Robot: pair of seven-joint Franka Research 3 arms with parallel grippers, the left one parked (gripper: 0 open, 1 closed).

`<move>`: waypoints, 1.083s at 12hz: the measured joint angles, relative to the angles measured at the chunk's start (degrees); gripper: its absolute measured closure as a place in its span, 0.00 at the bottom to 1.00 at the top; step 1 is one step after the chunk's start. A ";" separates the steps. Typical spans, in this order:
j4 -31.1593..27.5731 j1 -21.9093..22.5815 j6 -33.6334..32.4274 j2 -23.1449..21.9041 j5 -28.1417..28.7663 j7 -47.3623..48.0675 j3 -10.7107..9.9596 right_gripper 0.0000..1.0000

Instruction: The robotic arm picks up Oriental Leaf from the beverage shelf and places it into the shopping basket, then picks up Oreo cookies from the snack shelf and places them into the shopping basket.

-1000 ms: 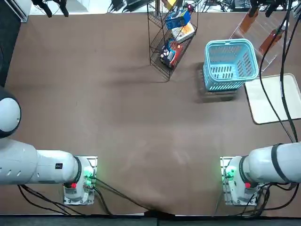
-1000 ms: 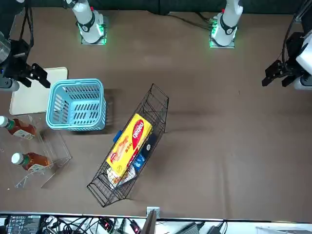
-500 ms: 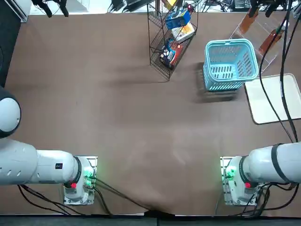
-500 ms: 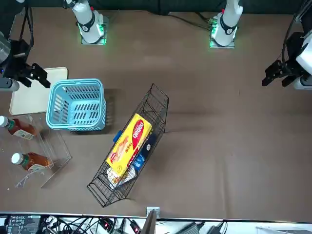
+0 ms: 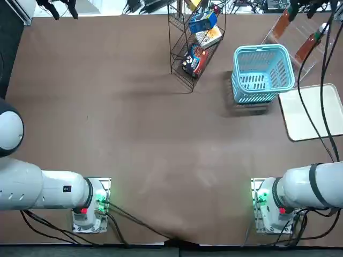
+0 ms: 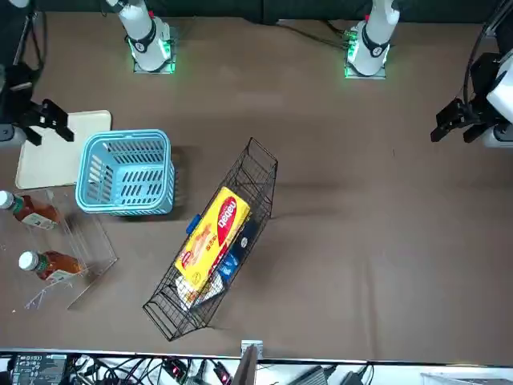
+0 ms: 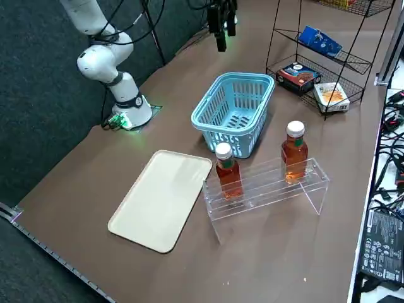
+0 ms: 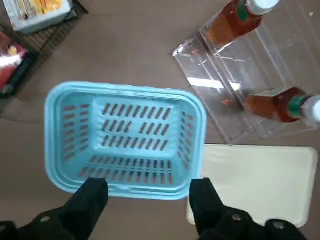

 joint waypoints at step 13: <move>17.44 -17.25 2.65 17.97 -0.01 -43.70 -0.71 0.00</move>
